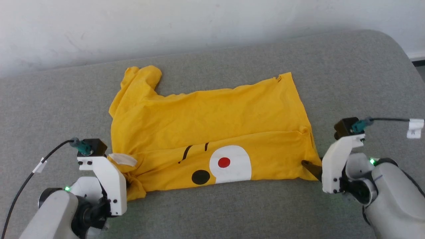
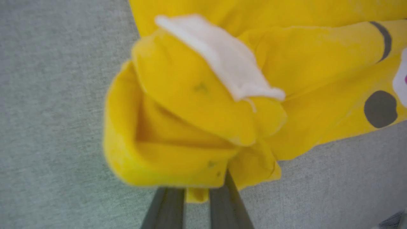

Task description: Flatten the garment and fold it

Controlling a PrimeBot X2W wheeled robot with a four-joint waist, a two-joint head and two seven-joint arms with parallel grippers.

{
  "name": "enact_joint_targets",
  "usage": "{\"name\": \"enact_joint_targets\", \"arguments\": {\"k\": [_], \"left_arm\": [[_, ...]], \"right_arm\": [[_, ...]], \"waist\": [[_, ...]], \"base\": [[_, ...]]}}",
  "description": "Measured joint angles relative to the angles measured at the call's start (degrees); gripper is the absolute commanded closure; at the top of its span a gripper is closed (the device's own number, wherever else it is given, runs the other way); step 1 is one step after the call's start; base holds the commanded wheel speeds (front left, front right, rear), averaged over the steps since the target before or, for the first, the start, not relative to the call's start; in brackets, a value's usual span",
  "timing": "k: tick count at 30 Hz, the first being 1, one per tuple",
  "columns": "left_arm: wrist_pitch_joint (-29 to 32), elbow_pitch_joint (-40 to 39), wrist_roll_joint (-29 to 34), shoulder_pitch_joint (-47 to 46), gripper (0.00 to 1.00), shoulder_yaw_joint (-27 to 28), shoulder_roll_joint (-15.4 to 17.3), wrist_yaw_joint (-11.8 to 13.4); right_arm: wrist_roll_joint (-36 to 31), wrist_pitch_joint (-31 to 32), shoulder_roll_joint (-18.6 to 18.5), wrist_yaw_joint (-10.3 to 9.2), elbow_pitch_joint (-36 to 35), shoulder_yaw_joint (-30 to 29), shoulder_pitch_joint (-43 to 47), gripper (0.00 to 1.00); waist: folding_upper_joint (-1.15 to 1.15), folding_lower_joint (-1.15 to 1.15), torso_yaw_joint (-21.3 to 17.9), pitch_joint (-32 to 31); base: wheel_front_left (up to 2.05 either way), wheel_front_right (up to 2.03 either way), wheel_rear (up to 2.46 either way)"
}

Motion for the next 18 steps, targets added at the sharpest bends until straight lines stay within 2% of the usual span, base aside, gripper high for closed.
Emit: {"name": "enact_joint_targets", "arguments": {"k": [1, 3, 4, 9, 12, 18], "left_arm": [[-0.2, 0.1, 0.0, 0.0, 1.00, -0.1, -0.2, 0.0], [-0.7, 0.3, 0.2, -0.1, 1.00, -0.4, -0.3, 0.0], [-0.8, 0.4, 0.2, -0.1, 1.00, -0.5, -0.3, 0.0], [-1.0, 0.4, 0.0, 0.2, 1.00, -0.7, -0.4, 0.0], [-1.4, -1.0, 0.3, 1.7, 1.00, -0.5, 0.6, 0.2], [-2.5, -8.8, 0.7, 8.5, 1.00, 2.1, 4.0, 3.7]], "right_arm": [[0.7, 1.4, 0.0, 0.00, 1.3, 0.4, -1.0, 0.39], [2.3, 3.0, 0.0, -0.02, 3.1, 0.6, -2.4, 0.87], [3.0, 3.7, -0.1, -0.02, 3.8, 0.8, -3.0, 1.00], [4.7, 3.0, -0.8, -0.02, 4.0, 3.3, -3.5, 1.00], [5.2, 1.3, -1.7, -0.02, 2.0, 5.2, -3.1, 1.00], [5.3, -2.3, -4.6, -0.01, -8.0, 7.7, -1.0, 1.00]], "waist": [[0.00, 0.00, 0.2, 0.0], [0.00, 0.00, 0.7, -0.1], [0.00, 0.00, 0.8, -0.2], [0.00, 0.01, 1.1, -1.5], [0.00, 0.02, 1.0, -2.8], [0.00, 0.01, 0.4, -5.8]], "base": [[0.00, 0.00, 0.00], [0.00, 0.00, 0.00], [0.00, 0.00, 0.00], [0.00, 0.00, 0.00], [0.00, 0.00, 0.00], [0.00, 0.00, 0.00]]}}
